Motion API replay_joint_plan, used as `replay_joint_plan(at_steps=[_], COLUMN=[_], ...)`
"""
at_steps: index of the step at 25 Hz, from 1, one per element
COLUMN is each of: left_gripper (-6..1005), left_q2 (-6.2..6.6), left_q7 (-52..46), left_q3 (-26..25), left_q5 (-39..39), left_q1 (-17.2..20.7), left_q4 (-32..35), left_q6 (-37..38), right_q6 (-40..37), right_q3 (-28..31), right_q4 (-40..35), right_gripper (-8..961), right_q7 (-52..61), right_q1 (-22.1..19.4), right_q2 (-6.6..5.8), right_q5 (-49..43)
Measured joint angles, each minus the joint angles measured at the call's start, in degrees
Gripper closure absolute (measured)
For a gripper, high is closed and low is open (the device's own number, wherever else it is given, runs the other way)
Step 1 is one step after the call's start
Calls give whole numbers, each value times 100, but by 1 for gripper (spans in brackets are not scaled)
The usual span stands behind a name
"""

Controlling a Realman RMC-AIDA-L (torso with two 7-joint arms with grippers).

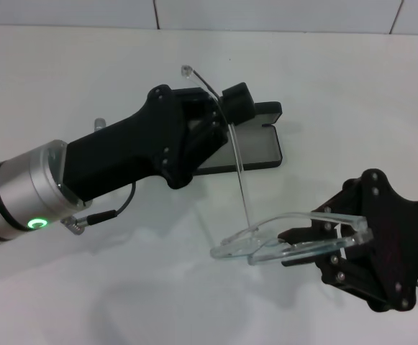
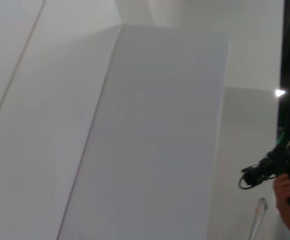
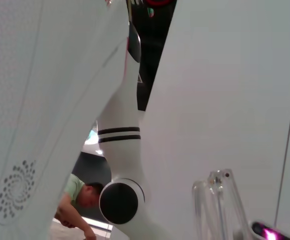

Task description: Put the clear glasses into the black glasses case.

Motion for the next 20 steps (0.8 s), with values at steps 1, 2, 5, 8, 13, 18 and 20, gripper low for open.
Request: replay_joint_plan(at_steps=[1, 2, 5, 8, 13, 18, 20], left_gripper=[923, 923, 923, 923, 923, 923, 923], left_q2=[0, 0, 0, 2, 7, 5, 7], left_q7=[12, 43, 229, 295, 287, 261, 260], left_q3=[9, 21, 109, 244, 408, 589, 684], left_q5=[-1, -2, -4, -5, -5, -19, -53], left_q1=[-10, -17, -26, -46, -75, -73, -81], left_q4=[1, 2, 4, 20, 75, 189, 217], left_q6=[52, 106, 276, 376, 423, 442, 444], right_q6=[16, 34, 98, 163, 248, 435, 477], right_q3=[0, 0, 0, 0, 0, 0, 0], right_q4=[3, 3, 6, 12, 61, 73, 73], right_gripper=[898, 898, 898, 898, 897, 897, 897], right_q7=[1, 1, 3, 5, 30, 185, 212], right_q1=[0, 0, -7, -15, -26, -22, -21], right_q2=[0, 0, 0, 0, 0, 0, 0], right_q5=[1, 2, 4, 8, 103, 138, 140])
